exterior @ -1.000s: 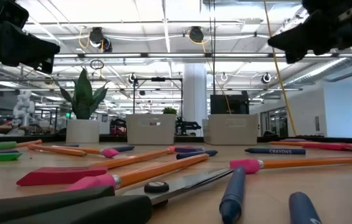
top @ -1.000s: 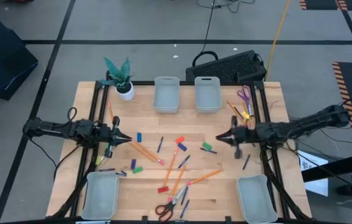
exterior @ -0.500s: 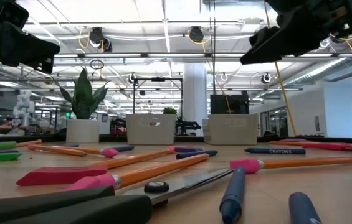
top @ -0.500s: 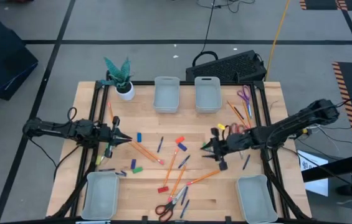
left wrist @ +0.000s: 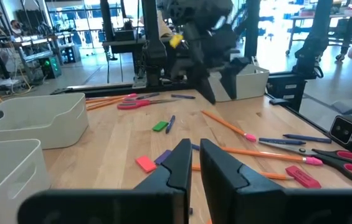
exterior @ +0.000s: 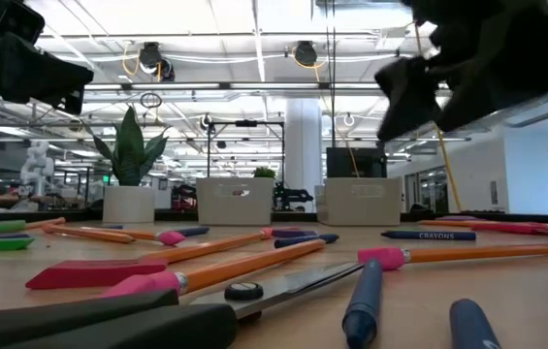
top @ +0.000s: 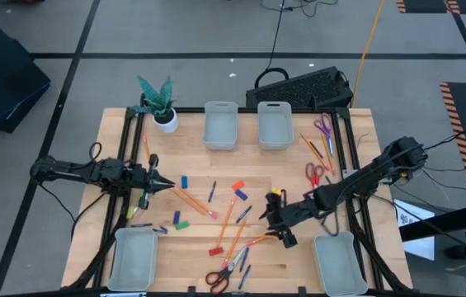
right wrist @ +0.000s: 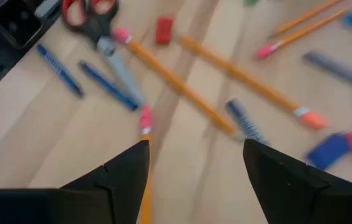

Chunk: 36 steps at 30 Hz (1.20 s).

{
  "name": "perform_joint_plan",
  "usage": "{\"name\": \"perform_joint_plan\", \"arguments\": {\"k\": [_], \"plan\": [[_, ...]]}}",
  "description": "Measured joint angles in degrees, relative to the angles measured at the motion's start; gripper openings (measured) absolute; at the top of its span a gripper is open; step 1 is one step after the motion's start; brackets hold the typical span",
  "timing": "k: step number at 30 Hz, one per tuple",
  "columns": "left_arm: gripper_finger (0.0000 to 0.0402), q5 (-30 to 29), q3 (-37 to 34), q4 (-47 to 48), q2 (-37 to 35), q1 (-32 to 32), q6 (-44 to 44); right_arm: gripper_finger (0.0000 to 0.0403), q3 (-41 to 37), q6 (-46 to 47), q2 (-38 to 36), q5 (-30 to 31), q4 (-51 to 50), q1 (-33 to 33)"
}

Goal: Sort crayons/erasers/pens/pencils in bins
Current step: Put the yellow pencil into the top right bin

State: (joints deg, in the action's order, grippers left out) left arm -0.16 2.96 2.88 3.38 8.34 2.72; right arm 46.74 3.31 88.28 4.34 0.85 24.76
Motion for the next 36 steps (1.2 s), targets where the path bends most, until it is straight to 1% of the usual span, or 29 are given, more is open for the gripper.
{"name": "perform_joint_plan", "arguments": {"k": [4, 8, 11, 13, 15, 22, 33, 36], "plan": [[0.0037, 0.0, 0.0, 0.0, 0.0, 0.0, 0.0, 0.0253, 4.7, 1.7, 6.2, -4.6, -2.5, 0.5], [0.0037, 0.0, 0.0, 0.0, 0.0, 0.0, 0.0, 0.0247, 9.2, 1.5, 11.6, -4.6, -6.0, 2.5], [0.0037, 0.0, 0.0, 0.0, 0.0, 0.0, 0.0, 0.0233, 11.0, 1.4, 14.5, -4.2, -5.4, 3.5], [0.0037, 0.0, 0.0, 0.0, 0.0, 0.0, 0.0, 0.0221, 11.8, 0.6, 16.0, -2.4, -4.2, 4.1], [0.0037, 0.0, 0.0, 0.0, 0.0, 0.0, 0.0, 0.0208, 11.8, 0.4, 17.1, 0.0, -3.7, 4.4], [0.0037, 0.0, 0.0, 0.0, 0.0, 0.0, 0.0, 0.0150, 11.8, -1.9, 20.0, 1.6, -1.4, 4.3], [0.0037, 0.0, 0.0, 0.0, 0.0, 0.0, 0.0, 0.0030, 11.8, -2.0, 20.8, 1.6, -1.6, 4.3], [0.0037, 0.0, 0.0, 0.0, 0.0, 0.0, 0.0, 0.0012, 11.8, -1.5, 20.8, 1.6, -1.7, 4.3]]}}
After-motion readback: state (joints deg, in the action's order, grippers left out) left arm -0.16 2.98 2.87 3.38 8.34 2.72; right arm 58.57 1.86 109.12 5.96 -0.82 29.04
